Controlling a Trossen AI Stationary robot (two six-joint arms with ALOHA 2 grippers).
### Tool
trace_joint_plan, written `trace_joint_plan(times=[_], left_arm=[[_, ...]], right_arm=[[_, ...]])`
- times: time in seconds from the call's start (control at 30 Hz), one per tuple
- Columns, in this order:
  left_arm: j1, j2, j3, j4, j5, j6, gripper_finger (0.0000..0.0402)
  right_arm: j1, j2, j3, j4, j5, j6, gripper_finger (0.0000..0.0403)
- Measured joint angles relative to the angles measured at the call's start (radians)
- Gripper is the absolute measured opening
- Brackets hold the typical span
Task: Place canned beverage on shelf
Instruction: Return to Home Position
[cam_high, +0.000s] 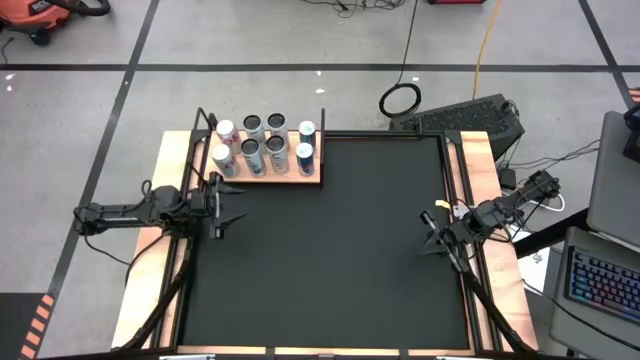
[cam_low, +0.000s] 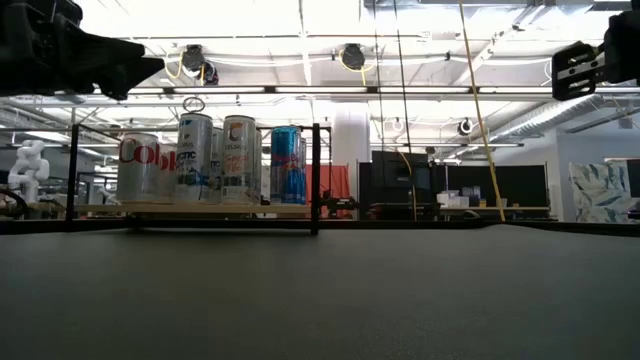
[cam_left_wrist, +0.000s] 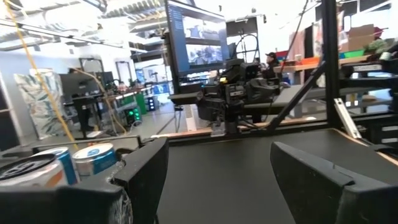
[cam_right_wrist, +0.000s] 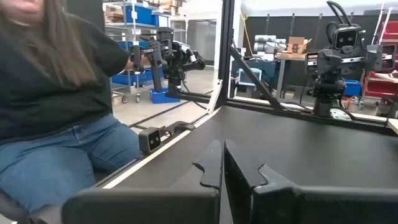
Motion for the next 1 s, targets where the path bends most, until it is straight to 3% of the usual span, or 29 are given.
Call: trace_joint_plan(times=[0.43,1.0], left_arm=[[0.028,0.000,0.000,0.000,0.000,0.000,0.0283],[0.028,0.000,0.000,0.000,0.000,0.000,0.0283]], right_arm=[[-0.056,0.000,0.000,-0.014,-0.002,0.000,0.0000],[-0.383,0.000,0.000,-0.019,-0.001,0.000,0.0000]])
